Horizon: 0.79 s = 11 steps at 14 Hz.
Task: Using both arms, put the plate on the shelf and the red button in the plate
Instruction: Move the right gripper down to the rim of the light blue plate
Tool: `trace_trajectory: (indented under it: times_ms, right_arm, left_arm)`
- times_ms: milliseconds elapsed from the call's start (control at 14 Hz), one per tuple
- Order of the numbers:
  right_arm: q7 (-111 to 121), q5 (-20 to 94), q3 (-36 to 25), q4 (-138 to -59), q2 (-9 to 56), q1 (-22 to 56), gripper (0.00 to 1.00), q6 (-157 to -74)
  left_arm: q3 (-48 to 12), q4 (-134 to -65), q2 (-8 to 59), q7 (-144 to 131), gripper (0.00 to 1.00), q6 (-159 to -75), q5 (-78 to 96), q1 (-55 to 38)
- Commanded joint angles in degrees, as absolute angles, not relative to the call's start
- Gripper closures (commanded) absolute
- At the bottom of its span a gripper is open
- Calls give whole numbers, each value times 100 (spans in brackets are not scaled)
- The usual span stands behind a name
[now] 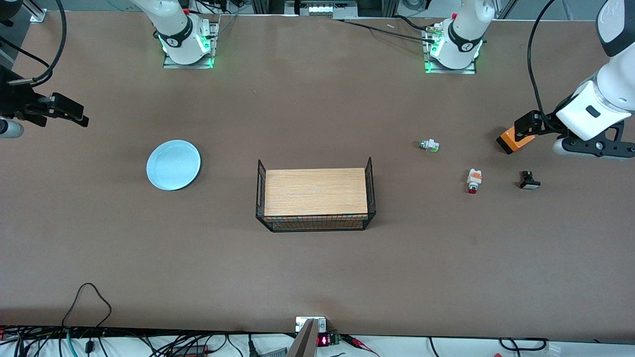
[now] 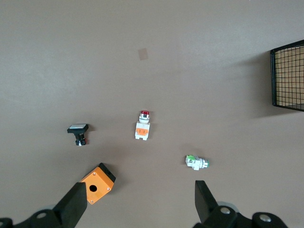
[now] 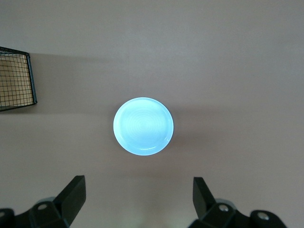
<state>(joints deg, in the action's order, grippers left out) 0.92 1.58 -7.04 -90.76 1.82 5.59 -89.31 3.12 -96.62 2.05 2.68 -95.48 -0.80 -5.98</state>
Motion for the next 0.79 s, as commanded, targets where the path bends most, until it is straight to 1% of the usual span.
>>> trace_trajectory:
  times_ms: [0, 143, 429, 714]
  right_arm:
    - [105, 70, -686, -9193, 18, 580, 0, -8903]
    - [105, 62, -677, -9176, 70, 615, 0, -8903]
    - [97, 70, -677, -9176, 456, 677, 0, -8991]
    - [36, 26, -686, -9220, 1000, 685, 0, -9675]
  left_arm:
    - [325, -9756, 105, 229, 0, -9545, -88, -615]
    - [325, -9756, 105, 229, 0, -9571, -88, -615]
    - [325, -9747, 149, 237, 0, -9580, -97, -615]
    - [325, -9747, 149, 237, 0, -9580, -97, -615]
